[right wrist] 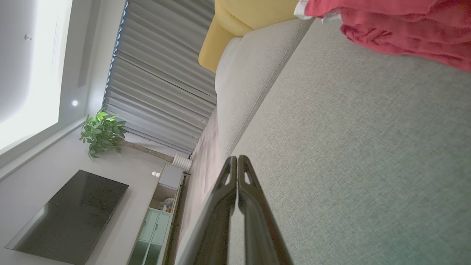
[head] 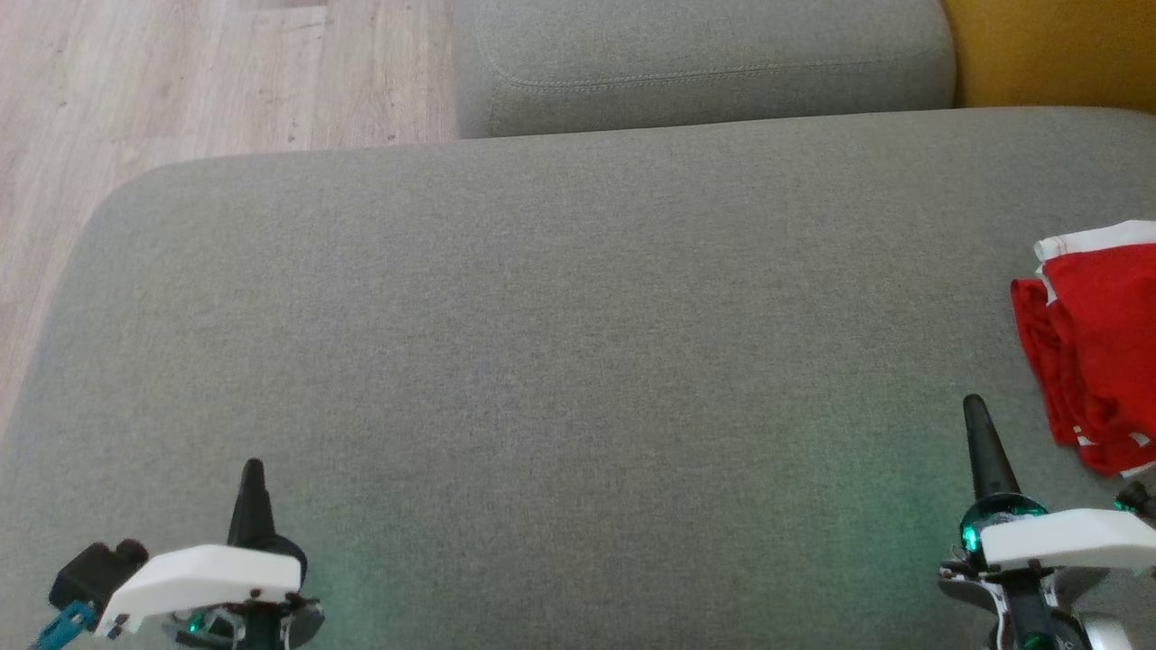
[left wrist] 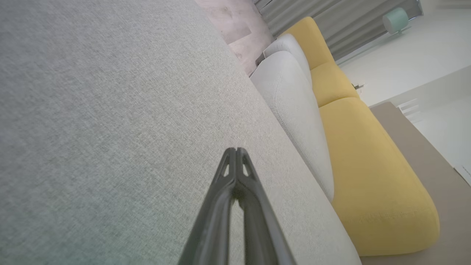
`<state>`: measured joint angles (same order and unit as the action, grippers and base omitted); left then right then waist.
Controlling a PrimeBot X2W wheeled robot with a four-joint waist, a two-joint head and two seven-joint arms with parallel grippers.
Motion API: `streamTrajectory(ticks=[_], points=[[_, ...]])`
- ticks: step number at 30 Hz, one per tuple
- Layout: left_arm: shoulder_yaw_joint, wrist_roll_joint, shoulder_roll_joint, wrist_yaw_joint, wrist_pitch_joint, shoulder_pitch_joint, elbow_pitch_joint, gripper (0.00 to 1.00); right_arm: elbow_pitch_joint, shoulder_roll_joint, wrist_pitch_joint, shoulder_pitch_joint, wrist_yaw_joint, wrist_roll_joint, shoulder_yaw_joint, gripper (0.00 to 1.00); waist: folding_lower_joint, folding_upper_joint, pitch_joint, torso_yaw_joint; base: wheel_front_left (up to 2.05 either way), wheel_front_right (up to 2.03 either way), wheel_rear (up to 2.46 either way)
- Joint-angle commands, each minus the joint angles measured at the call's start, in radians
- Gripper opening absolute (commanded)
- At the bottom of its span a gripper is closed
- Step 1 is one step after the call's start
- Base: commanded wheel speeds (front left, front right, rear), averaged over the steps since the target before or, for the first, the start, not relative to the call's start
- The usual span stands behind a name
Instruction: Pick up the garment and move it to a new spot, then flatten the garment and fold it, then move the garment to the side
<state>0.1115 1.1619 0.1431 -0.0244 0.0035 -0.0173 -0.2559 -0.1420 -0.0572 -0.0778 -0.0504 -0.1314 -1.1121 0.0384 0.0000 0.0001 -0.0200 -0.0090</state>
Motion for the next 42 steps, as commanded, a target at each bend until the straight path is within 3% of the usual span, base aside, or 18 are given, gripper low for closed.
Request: streamTrajectory(ticks=[1, 42], points=[[-0.042, 0.024, 0.004, 0.013, 0.007, -0.052, 0.025, 0.00, 0.025, -0.021, 0.008, 0.058, 0.000, -0.031, -0.007, 0.00, 0.0000, -0.0001, 0.000, 0.000, 0.00, 0.00, 0.00], [-0.211, 0.445, -0.083, 0.152, 0.099, -0.089, 0.011, 0.00, -0.097, -0.022, -0.003, 0.152, 0.001, -0.517, 0.035, 0.00, 0.0000, -0.0001, 0.016, 0.009, 0.00, 0.00, 0.00]])
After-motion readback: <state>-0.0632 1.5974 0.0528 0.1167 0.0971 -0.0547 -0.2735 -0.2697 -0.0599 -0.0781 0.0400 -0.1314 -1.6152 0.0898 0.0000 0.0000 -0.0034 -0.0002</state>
